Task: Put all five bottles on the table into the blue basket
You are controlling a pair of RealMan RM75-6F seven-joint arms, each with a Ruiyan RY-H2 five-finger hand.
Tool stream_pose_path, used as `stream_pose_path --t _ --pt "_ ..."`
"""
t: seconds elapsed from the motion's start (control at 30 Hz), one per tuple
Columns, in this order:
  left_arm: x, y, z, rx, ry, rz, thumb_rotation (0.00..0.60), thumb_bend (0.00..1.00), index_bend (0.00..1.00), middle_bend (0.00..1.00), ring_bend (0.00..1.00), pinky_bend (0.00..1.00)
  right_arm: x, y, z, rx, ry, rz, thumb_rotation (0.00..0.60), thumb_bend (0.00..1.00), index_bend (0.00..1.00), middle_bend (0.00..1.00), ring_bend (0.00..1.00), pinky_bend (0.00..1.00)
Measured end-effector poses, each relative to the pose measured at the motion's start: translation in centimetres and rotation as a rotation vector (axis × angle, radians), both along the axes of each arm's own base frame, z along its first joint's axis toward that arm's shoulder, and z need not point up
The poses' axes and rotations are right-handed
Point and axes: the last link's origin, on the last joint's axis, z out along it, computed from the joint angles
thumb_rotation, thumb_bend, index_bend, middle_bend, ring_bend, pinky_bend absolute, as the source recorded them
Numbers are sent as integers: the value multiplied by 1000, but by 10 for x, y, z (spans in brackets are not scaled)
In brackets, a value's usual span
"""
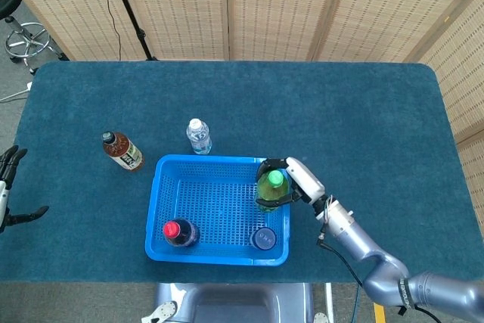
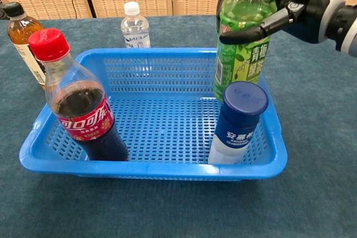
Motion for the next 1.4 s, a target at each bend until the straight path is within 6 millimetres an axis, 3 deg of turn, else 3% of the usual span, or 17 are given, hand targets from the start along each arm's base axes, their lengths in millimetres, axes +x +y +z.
stream_pose_path --t 0.1,0.2,0.27,0.37,0.53,0.8,1.13,1.4 --pt "0 0 -1 -5 5 1 600 39 0 0 0 0 -3 4 -7 12 30 26 600 344 486 517 512 566" --pt "0 0 -2 -9 5 3 600 39 0 0 0 0 -9 7 -13 36 56 62 600 336 305 288 267 318" --pt "0 0 -2 -9 5 4 600 40 0 0 0 0 -14 9 -17 56 77 85 600 252 173 133 74 135" --pt "0 1 -2 -8 6 5 600 40 0 0 0 0 -22 11 -19 75 122 114 600 97 73 17 0 3" --pt "-1 1 -3 -12 -3 7 600 38 0 0 0 0 -29 9 -16 73 178 130 600 19 6 0 0 0" --pt "-1 3 -1 -16 -32 -12 600 39 0 0 0 0 -34 2 9 -48 227 100 600 0 0 0 0 0" --pt "-2 3 3 12 -46 -38 600 40 0 0 0 0 -30 -47 61 -241 225 -42 600 0 0 0 0 0" --pt "-5 7 5 35 -57 -41 600 40 0 0 0 0 -29 -72 57 -226 268 -103 600 0 0 0 0 0"
